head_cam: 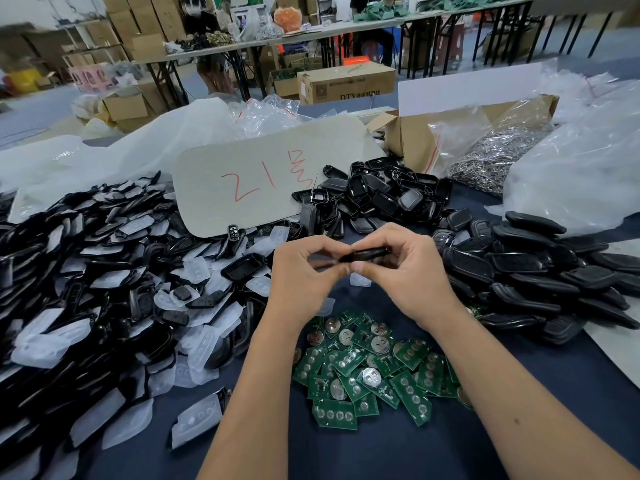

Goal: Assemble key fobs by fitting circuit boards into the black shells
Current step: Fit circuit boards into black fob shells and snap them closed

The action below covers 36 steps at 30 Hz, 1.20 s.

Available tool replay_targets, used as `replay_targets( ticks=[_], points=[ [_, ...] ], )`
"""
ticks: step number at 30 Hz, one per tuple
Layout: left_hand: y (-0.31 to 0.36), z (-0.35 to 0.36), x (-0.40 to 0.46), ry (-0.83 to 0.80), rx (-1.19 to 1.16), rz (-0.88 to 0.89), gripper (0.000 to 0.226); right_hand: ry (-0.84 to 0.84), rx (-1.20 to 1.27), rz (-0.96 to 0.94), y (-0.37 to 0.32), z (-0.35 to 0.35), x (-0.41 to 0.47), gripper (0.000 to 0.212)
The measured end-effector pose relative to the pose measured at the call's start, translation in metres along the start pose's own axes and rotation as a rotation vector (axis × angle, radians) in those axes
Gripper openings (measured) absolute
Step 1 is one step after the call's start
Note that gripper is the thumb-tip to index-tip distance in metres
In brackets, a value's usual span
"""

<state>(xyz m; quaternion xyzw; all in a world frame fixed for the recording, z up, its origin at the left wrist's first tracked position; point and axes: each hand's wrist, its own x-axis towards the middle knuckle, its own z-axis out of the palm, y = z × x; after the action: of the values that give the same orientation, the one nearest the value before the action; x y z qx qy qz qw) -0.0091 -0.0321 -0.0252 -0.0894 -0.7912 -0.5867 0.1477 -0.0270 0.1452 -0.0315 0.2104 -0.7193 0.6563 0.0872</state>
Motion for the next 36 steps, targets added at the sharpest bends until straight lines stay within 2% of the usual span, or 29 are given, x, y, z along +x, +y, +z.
replay_targets(
  ticks=[5, 8, 11, 14, 17, 22, 27, 33, 36],
  points=[
    [0.004, 0.003, -0.003, 0.006, 0.001, -0.024, 0.023, 0.044, 0.081, 0.044, 0.002, 0.000, -0.001, 0.026],
    [0.008, 0.009, -0.003, 0.049, -0.071, -0.067, 0.039, 0.143, 0.121, 0.108, 0.004, 0.002, 0.001, 0.035],
    [0.010, 0.018, -0.004, 0.049, 0.048, -0.008, 0.051, 0.167, 0.019, 0.108, 0.006, 0.004, 0.001, 0.026],
    [0.011, 0.024, -0.006, 0.035, 0.135, 0.044, 0.054, 0.160, -0.030, 0.098, 0.007, 0.002, 0.000, 0.024],
    [0.010, 0.018, -0.004, 0.004, 0.064, 0.017, 0.055, 0.131, 0.024, 0.105, 0.006, 0.001, 0.001, 0.014],
    [0.009, 0.009, -0.003, -0.052, -0.161, -0.097, 0.053, 0.069, 0.089, 0.128, 0.007, 0.000, 0.003, 0.015],
    [0.008, 0.008, -0.003, -0.028, -0.167, -0.112, 0.043, 0.032, 0.072, 0.152, 0.010, 0.000, 0.003, 0.019],
    [0.007, 0.012, -0.003, -0.033, -0.210, -0.098, 0.050, 0.101, 0.151, 0.195, 0.007, 0.000, 0.002, 0.022],
    [0.007, 0.009, -0.004, -0.071, -0.368, -0.152, 0.044, 0.098, 0.186, 0.208, 0.006, -0.001, 0.001, 0.022]
  ],
)
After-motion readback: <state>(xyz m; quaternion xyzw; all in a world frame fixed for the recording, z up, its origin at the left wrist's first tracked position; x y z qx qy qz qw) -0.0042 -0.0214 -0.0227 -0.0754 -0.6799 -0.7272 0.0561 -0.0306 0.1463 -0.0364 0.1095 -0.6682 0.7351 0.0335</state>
